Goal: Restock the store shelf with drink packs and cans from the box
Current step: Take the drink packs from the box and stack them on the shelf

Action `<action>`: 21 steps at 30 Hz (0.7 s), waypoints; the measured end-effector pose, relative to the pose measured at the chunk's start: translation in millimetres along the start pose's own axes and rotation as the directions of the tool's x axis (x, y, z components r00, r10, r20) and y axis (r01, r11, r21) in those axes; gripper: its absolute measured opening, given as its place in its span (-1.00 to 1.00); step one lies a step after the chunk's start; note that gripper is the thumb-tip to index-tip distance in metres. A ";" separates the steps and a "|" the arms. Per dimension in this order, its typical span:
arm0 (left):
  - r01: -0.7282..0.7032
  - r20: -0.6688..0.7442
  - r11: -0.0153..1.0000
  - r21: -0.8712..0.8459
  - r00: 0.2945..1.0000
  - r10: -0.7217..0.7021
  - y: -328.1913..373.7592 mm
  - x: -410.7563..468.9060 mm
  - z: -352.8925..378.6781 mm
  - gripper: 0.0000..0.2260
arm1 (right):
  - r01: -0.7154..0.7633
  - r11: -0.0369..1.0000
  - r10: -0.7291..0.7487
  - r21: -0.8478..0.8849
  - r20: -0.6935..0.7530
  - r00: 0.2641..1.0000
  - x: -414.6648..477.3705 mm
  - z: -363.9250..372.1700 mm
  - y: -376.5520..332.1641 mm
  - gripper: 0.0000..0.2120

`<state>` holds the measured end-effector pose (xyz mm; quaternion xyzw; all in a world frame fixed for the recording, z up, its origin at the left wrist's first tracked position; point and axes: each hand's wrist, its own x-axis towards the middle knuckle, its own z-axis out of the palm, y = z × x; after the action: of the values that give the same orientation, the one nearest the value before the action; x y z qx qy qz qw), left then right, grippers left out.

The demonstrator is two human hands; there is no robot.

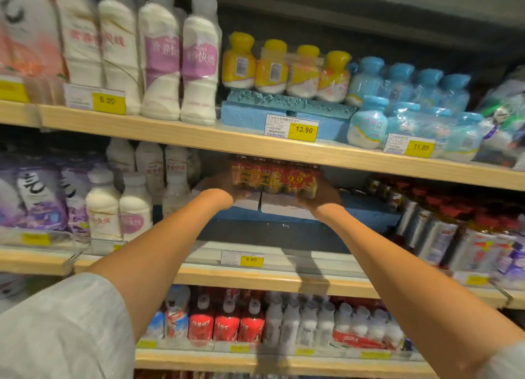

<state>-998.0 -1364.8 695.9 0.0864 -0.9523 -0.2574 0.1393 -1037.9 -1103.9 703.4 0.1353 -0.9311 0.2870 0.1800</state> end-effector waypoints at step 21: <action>-0.315 0.080 0.944 -0.096 0.943 0.323 -53.0 -188.0 -86.2 -0.16 | 0.194 0.981 -0.195 0.029 0.265 0.944 -182.0 -19.3 -116.1 -0.01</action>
<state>-788.5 -1405.7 698.6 -0.0870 -0.9478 -0.2743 0.1373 -828.2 -1158.4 699.6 0.2641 -0.9285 0.2483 0.0803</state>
